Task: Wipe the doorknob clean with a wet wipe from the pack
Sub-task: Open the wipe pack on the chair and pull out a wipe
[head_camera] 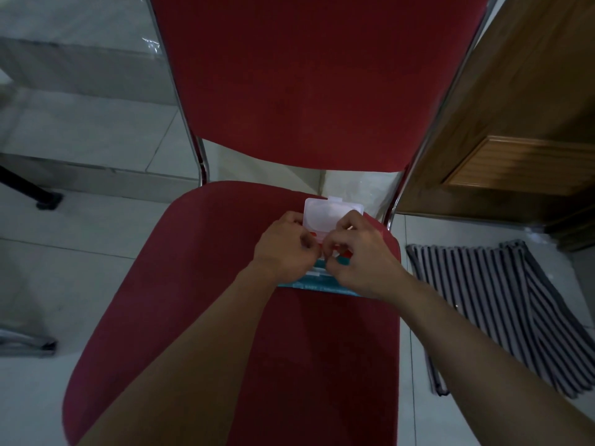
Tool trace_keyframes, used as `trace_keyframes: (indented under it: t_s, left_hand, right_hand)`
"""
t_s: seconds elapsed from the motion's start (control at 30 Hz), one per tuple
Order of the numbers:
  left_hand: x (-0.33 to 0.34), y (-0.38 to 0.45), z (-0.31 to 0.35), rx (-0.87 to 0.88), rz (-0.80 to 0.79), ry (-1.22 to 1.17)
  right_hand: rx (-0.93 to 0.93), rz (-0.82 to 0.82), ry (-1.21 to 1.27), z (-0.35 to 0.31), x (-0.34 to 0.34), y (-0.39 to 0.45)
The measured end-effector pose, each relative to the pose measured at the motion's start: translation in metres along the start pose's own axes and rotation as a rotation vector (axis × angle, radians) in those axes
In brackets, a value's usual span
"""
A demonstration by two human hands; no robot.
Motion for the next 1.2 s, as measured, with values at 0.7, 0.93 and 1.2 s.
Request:
trace_keyframes:
  t_s: [0.7, 0.93, 1.2]
  left_hand:
    - [0.001, 0.001, -0.002, 0.04, -0.015, 0.005]
    - [0.006, 0.002, -0.001, 0.03, 0.055, 0.015]
    - [0.006, 0.0, -0.003, 0.002, 0.064, -0.013]
  right_hand:
    - [-0.064, 0.117, -0.082, 0.003, 0.001, 0.0]
    - [0.187, 0.161, 0.233, 0.011, -0.005, -0.001]
    - [0.28, 0.217, 0.316, 0.011, -0.01, -0.004]
Point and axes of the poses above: each hand's wrist, its own y-axis towards the middle knuckle, its own x-axis out of the palm, z = x × y, the point moved 1 cm from there along y, towards the middle knuckle, and after that the axes turned 8 degrees about z, right-handed, at the moved point
